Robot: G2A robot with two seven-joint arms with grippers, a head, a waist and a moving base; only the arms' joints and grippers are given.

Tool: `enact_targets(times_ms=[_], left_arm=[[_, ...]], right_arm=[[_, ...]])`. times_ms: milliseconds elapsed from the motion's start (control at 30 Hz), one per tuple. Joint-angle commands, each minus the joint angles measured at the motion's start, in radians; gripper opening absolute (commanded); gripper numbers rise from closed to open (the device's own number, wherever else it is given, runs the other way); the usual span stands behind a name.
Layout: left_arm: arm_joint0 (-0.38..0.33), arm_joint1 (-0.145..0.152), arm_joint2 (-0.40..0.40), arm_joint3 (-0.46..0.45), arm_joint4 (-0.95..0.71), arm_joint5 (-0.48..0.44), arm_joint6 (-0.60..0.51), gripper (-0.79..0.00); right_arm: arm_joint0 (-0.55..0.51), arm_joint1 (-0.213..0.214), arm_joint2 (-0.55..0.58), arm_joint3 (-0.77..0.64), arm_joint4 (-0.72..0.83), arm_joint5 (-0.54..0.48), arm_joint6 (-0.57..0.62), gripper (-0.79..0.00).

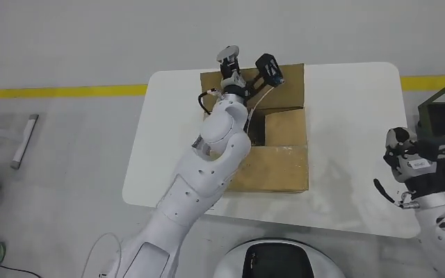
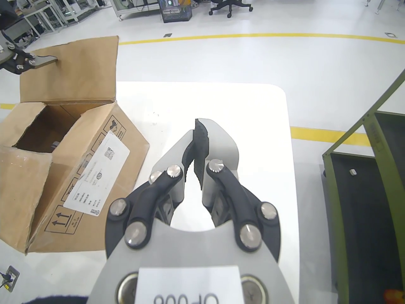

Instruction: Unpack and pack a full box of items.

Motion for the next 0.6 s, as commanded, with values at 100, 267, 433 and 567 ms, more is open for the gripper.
enact_targets(times_ms=[100,267,433,567], left_arm=[[-0.022,-0.022,0.028,0.069,-0.007,-0.003,0.001,0.000],[-0.008,-0.026,-0.009,0.040,-0.026,0.012,0.002,0.000],[0.102,0.004,-0.147,-0.189,-0.083,-0.083,-0.017,0.000],[0.260,0.040,-0.297,-0.435,-0.117,-0.212,-0.051,0.000]], right_arm=[[-0.002,-0.001,0.006,0.005,0.005,-0.006,0.011,-0.785],[0.009,-0.005,0.017,0.004,0.136,-0.008,0.036,-0.785],[0.034,0.002,0.080,-0.014,0.408,-0.168,0.162,-0.785],[0.062,0.024,0.138,0.001,0.559,-0.429,0.357,-0.785]])
